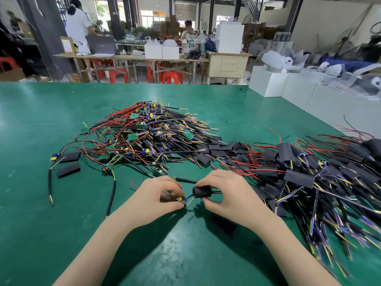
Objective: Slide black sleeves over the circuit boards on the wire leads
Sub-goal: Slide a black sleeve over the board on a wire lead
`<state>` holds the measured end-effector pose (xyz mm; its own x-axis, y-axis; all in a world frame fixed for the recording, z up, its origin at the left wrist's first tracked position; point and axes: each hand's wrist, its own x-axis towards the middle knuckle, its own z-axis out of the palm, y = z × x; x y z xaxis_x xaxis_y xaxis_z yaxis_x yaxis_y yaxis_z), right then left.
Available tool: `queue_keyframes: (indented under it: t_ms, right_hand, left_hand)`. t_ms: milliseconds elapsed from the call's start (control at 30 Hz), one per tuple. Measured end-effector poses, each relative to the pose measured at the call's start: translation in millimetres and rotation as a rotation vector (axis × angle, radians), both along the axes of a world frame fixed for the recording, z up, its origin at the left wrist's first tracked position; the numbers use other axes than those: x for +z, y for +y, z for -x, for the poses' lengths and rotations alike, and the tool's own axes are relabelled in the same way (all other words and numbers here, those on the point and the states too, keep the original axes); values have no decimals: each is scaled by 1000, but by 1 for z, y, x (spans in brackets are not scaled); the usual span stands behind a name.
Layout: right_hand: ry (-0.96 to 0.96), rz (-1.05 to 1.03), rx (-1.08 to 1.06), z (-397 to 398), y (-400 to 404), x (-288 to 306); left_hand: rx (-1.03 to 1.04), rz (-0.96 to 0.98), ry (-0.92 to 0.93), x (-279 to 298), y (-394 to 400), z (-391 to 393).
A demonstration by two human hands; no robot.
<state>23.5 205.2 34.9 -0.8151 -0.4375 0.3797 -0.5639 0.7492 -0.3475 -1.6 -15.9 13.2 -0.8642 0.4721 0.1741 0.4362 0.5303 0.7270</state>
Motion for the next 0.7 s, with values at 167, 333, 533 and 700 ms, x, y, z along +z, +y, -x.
queue_keyframes:
  t_ms: [167,333,533,700]
  right_hand:
    - [-5,-29,48,0,-7,-3]
    - [-34,-11,47,0,-8,-7]
    - [-121,59,36,-1,-6,-4]
    - [-127,147,21,-2,-5,0]
  left_hand:
    - [-4,-17,0,1,0,1]
    - [38,-127,7,1,3,-2]
    - [16,-85,174,4,3,-5]
    - [-4,-90,199,6,2,-4]
